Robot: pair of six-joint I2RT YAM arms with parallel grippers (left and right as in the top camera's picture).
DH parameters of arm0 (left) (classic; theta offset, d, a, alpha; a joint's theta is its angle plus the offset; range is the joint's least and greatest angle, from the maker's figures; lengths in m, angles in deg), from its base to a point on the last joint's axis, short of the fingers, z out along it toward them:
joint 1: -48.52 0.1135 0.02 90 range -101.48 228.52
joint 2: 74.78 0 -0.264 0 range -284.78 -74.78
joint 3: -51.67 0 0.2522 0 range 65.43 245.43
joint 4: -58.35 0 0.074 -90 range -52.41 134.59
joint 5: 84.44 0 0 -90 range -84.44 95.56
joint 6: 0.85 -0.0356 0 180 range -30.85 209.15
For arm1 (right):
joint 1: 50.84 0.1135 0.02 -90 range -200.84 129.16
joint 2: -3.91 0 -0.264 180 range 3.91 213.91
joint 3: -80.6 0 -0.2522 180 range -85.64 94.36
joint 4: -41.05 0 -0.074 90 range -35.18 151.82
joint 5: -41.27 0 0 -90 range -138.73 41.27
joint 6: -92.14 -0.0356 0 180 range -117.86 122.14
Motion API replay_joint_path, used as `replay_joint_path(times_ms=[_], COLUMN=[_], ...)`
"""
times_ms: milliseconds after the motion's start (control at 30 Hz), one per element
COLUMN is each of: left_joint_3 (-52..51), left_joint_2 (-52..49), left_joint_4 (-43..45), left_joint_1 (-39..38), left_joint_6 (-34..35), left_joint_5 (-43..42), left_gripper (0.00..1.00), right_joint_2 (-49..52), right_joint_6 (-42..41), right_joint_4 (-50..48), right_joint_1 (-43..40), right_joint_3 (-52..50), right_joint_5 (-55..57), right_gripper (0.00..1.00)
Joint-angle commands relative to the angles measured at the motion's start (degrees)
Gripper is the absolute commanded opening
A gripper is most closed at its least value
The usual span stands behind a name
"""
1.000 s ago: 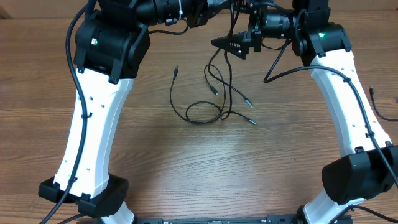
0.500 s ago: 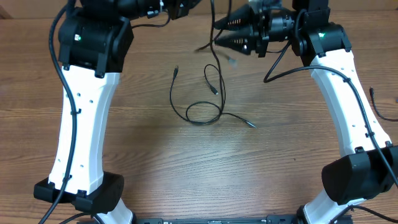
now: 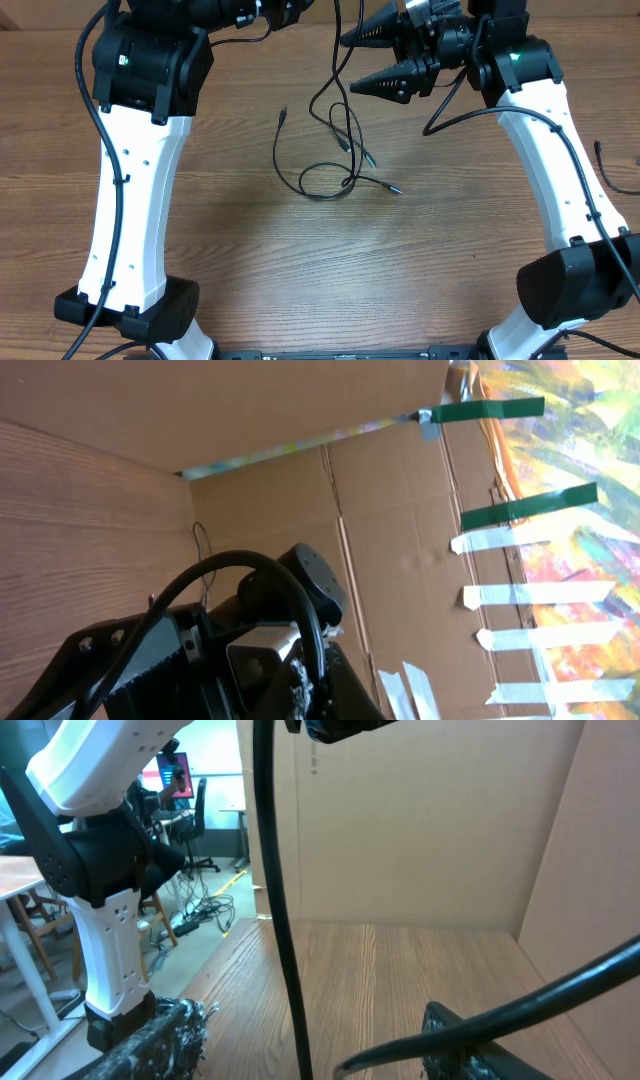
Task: Untangle cables
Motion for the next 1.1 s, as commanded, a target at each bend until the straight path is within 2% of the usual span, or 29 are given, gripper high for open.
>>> replay_joint_path(times_ms=[0,333,367,433,500,867,900,933,967,1067], left_joint_3=[0.7,0.7,0.7,0.7,0.7,0.7,0.7,0.7,0.7,0.7], left_joint_2=[-0.1,-0.1,-0.1,-0.1,-0.1,-0.1,-0.1,-0.2,-0.2,-0.3], left_joint_4=[0.7,3.7,3.7,3.6,3.7,3.4,3.4,3.4,3.5,3.5], left_joint_1=[-0.3,-3.8,-3.8,-3.8,-4.0,-4.0,-4.0,-4.0,-4.0,-4.1], left_joint_6=[0.9,4.0,4.0,4.2,4.6,4.3,4.3,4.3,4.3,4.3], left_joint_5=[1.2,9.0,9.9,11.1,11.4,10.2,10.2,10.2,10.2,10.4], left_gripper=[0.04,0.04,0.04,0.04,0.04,0.05,0.05,0.05,0.04,0.04], right_joint_2=[-0.2,-0.2,-0.2,-0.2,-0.2,-0.2,-0.2,-0.2,-0.2,-0.2], right_joint_6=[0.0,0.0,0.0,0.0,0.0,-0.9,-0.9,-1.0,-1.3,-1.3], right_joint_4=[-0.4,-0.8,-0.8,-0.8,-0.9,-0.5,-0.6,-0.5,-0.5,-0.9], right_joint_1=[0.3,0.3,0.3,0.3,0.3,-0.5,-0.5,-0.3,-0.1,0.7], right_joint_3=[-0.2,-0.2,-0.2,-0.2,-0.2,-0.2,-0.2,-0.2,-0.2,-0.2], right_joint_5=[-2.1,-2.1,-2.1,-2.1,-1.9,3.4,3.0,2.6,2.7,2.7], right_gripper=[0.69,0.68,0.64,0.48,0.04,0.04,0.04,0.41,0.62,0.71])
